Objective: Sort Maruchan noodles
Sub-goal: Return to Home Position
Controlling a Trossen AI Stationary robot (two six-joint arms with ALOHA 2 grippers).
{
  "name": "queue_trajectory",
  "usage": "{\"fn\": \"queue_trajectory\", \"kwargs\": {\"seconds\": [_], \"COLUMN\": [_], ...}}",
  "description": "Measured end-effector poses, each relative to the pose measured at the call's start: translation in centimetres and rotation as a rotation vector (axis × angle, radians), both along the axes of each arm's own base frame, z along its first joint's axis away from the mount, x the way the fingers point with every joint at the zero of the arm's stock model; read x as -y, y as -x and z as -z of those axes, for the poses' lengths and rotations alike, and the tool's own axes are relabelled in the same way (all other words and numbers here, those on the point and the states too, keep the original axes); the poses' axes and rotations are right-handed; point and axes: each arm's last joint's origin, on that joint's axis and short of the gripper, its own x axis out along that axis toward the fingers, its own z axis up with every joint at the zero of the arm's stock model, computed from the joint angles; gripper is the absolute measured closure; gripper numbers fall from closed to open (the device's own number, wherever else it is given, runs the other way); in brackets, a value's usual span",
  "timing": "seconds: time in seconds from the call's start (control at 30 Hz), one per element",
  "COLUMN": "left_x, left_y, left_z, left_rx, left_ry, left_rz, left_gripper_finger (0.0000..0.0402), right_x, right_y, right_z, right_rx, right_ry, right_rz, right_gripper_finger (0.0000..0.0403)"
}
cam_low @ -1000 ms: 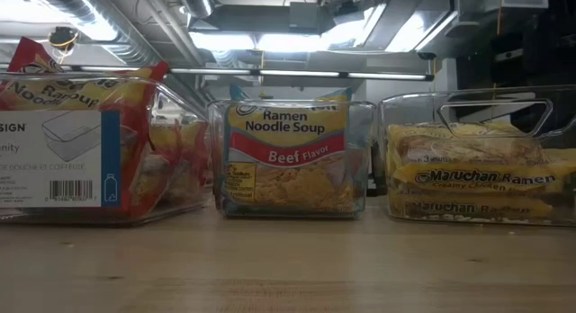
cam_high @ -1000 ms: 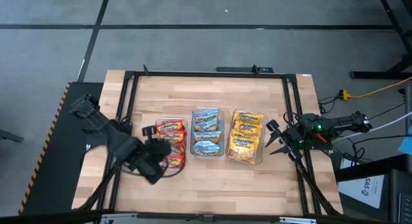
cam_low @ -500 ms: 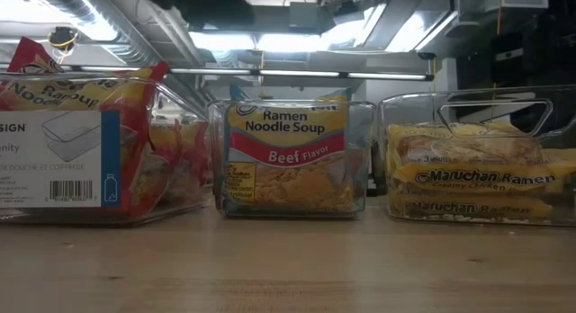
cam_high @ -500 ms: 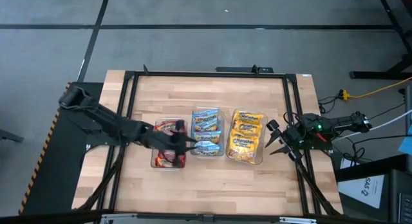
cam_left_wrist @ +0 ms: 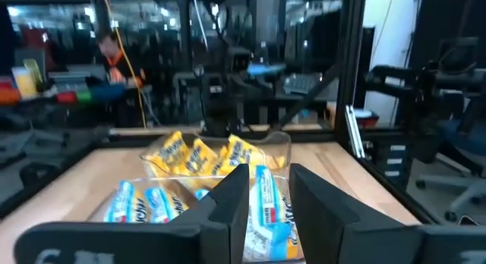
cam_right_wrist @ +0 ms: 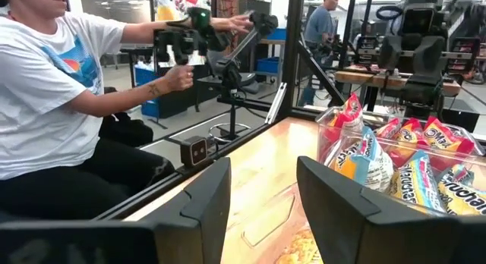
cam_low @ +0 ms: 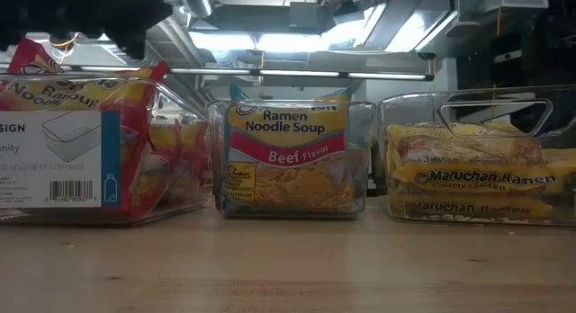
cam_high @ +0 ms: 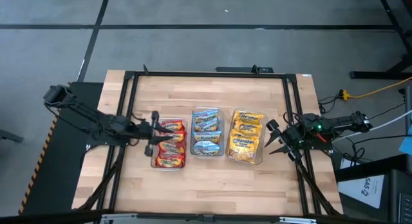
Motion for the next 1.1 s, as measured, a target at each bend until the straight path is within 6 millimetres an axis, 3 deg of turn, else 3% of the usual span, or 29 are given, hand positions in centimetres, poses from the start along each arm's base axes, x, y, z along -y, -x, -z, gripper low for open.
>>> {"fn": "queue_trajectory", "kwargs": {"seconds": [0.33, 0.5, 0.87, 1.1], "left_x": [-2.0, -2.8, -4.2, -4.1], "left_y": [3.3, 4.1, 5.3, 5.5], "left_z": [2.3, 2.2, 3.9, 4.2], "left_rx": [0.124, 0.135, -0.022, -0.043], "left_ry": [0.012, 0.006, 0.055, -0.025], "left_rz": [-0.037, -0.066, -0.133, -0.035], "left_gripper_finger": [0.0312, 0.0312, 0.0312, 0.0312], "right_x": [0.0, 0.0, 0.0, 0.0], "right_y": [0.0, 0.0, 0.0, 0.0], "right_z": [0.0, 0.0, 0.0, 0.0], "right_rx": [0.0, 0.0, 0.0, 0.0], "right_ry": [0.0, 0.0, 0.0, 0.0], "right_rz": [0.0, 0.0, -0.001, 0.0], "right_gripper_finger": [0.0246, 0.0246, 0.0246, 0.0246]}}
